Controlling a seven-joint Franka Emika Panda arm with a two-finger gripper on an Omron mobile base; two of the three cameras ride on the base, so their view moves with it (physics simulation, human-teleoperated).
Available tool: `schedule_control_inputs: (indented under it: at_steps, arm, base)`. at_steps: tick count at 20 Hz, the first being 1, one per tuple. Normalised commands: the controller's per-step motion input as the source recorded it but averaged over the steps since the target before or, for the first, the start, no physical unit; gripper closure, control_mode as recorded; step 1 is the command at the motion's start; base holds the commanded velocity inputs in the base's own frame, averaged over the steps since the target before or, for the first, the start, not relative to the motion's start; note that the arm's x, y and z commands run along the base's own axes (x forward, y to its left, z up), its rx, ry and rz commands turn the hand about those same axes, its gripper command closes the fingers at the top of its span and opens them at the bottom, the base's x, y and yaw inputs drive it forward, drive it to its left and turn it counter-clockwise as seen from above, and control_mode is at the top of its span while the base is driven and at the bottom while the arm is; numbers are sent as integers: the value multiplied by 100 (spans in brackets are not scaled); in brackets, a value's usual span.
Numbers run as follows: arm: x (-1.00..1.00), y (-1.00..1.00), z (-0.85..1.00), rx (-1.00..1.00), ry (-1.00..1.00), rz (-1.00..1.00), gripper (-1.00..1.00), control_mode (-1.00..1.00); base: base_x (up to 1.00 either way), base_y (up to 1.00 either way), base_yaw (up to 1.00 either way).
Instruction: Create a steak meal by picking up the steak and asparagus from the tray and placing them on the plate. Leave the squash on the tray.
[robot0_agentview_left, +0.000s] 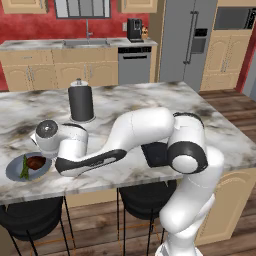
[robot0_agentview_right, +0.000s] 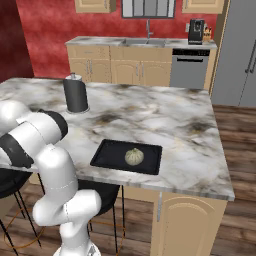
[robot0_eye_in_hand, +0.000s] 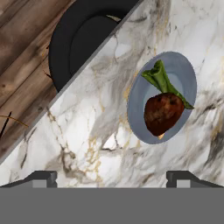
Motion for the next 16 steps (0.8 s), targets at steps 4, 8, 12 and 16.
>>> schedule_control_inputs:
  at_steps: [4, 8, 12, 16]
  arm:
    - [-53, -55, 99, 10, -14, 0, -100, -100]
    - [-47, -70, 45, 23, -14, 1, -100, -100]
    - [-39, -99, 1, 45, -16, 11, -100, -100]
    - [-32, -100, 0, 50, -10, 13, -100, -100]
  base:
    - [0, 0, 0]
    - [0, 0, 0]
    - [0, 0, 0]
    - [0, 0, 0]
